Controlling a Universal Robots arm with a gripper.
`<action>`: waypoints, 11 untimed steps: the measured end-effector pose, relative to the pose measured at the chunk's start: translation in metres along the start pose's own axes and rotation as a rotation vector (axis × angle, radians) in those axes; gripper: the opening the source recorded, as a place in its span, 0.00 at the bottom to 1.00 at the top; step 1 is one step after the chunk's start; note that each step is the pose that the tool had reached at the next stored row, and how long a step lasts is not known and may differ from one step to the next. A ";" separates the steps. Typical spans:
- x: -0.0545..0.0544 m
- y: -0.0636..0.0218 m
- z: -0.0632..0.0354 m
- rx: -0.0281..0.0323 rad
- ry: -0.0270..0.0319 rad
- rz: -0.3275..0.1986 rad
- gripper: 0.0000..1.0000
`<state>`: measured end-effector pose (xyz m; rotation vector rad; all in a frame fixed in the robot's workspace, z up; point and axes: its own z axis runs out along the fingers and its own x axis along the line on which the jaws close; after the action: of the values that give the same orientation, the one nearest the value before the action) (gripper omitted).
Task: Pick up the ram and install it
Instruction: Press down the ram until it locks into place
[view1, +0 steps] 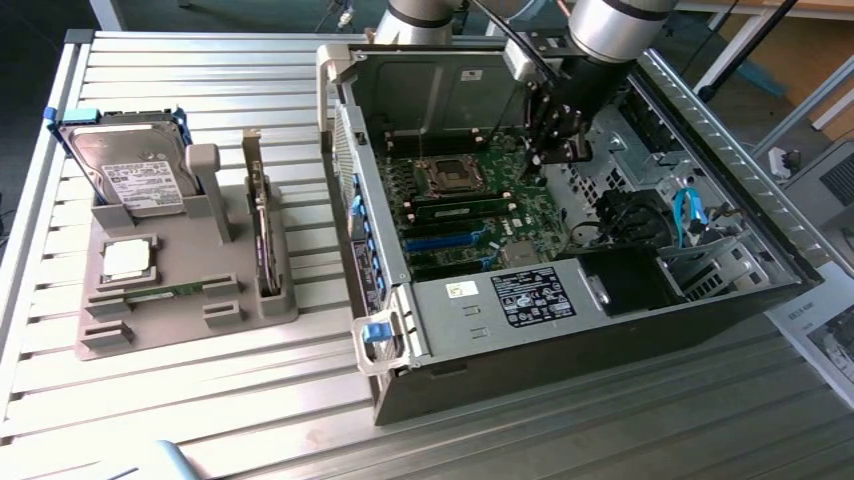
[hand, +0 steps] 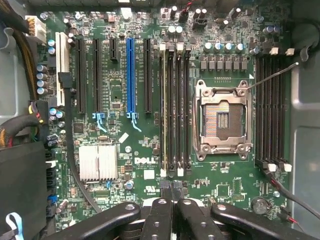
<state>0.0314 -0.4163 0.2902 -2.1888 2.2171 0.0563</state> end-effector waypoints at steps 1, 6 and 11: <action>0.000 0.0000 0.0020 0.0000 0.0000 0.000 0.10; 0.001 -0.0001 0.0164 0.0000 0.0001 0.000 0.10; 0.001 -0.0002 0.0267 0.0000 0.0000 0.000 0.10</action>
<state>0.0314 -0.4163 0.2634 -2.1888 2.2171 0.0563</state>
